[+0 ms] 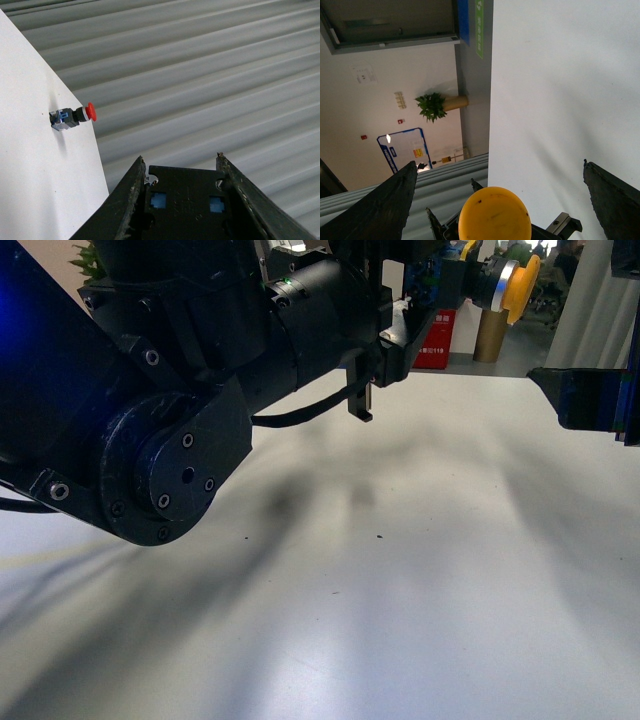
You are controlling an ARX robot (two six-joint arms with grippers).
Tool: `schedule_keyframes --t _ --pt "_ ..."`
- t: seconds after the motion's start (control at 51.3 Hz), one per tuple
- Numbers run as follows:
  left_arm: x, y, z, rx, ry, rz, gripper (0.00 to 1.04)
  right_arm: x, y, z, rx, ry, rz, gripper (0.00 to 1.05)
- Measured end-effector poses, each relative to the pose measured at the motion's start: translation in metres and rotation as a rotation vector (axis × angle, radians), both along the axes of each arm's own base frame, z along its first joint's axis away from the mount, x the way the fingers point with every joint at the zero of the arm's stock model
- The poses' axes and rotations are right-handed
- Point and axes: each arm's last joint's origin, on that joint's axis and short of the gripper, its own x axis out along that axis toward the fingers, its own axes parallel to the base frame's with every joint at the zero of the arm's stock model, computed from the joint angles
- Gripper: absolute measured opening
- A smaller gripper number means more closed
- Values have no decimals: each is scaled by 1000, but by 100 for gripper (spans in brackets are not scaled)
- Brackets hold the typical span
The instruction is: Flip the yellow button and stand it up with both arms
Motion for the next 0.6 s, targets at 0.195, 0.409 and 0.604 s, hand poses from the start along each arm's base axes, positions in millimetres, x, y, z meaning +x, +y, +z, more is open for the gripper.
schedule_keyframes --t 0.195,0.409,0.604 --pt "0 0 0 0 0 0 36 -1 3 1 2 3 4 97" --pt "0 0 0 0 0 0 36 -4 10 1 3 1 29 97" --pt "0 0 0 0 0 0 36 -6 17 2 7 -8 52 97"
